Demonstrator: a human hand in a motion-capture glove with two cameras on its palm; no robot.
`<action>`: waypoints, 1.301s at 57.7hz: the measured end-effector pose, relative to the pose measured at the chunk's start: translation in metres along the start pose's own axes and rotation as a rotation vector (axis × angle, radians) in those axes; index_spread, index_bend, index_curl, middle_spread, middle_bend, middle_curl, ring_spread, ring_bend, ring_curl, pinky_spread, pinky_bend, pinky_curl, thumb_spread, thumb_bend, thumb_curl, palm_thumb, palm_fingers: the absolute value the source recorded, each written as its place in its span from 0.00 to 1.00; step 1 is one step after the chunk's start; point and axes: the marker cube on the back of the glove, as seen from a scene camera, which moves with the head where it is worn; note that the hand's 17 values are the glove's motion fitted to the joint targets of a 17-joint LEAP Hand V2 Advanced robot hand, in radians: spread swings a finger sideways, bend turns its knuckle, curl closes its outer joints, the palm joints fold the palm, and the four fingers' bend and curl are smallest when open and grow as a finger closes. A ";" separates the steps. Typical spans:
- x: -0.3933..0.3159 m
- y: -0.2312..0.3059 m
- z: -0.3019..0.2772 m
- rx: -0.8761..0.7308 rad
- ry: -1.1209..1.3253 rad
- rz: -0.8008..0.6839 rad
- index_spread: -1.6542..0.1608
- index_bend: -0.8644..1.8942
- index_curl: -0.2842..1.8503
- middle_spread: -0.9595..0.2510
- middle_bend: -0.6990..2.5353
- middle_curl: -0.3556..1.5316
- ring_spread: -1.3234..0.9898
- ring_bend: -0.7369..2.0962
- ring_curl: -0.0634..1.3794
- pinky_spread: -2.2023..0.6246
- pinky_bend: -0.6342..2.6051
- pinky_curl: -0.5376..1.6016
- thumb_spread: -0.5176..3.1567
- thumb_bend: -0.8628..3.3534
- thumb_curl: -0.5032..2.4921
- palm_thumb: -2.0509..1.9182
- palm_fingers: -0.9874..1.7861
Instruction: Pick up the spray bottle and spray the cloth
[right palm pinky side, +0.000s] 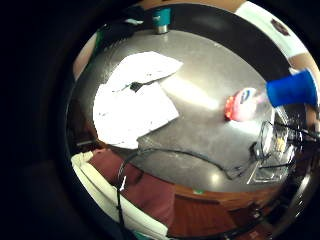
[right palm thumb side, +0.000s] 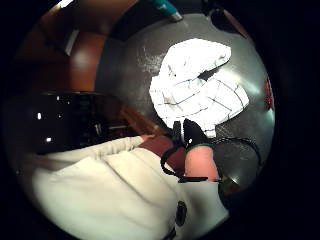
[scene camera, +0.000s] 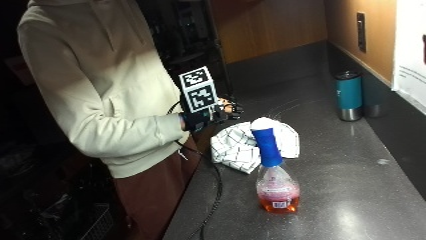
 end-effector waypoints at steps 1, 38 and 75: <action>0.003 0.002 -0.001 0.013 -0.004 0.005 0.71 0.38 0.28 0.76 0.28 0.33 0.57 0.33 0.17 0.85 0.26 0.37 0.38 0.22 0.30 0.71 0.52; 0.106 0.063 -0.031 0.706 -0.274 0.427 0.75 0.34 0.25 0.75 0.29 0.38 0.55 0.38 0.25 0.83 0.28 0.40 0.39 0.20 0.33 0.72 0.52; 0.185 -0.018 -0.009 0.969 -0.619 0.667 0.75 0.36 0.23 0.77 0.29 0.39 0.57 0.40 0.27 0.83 0.30 0.42 0.39 0.20 0.32 0.68 0.46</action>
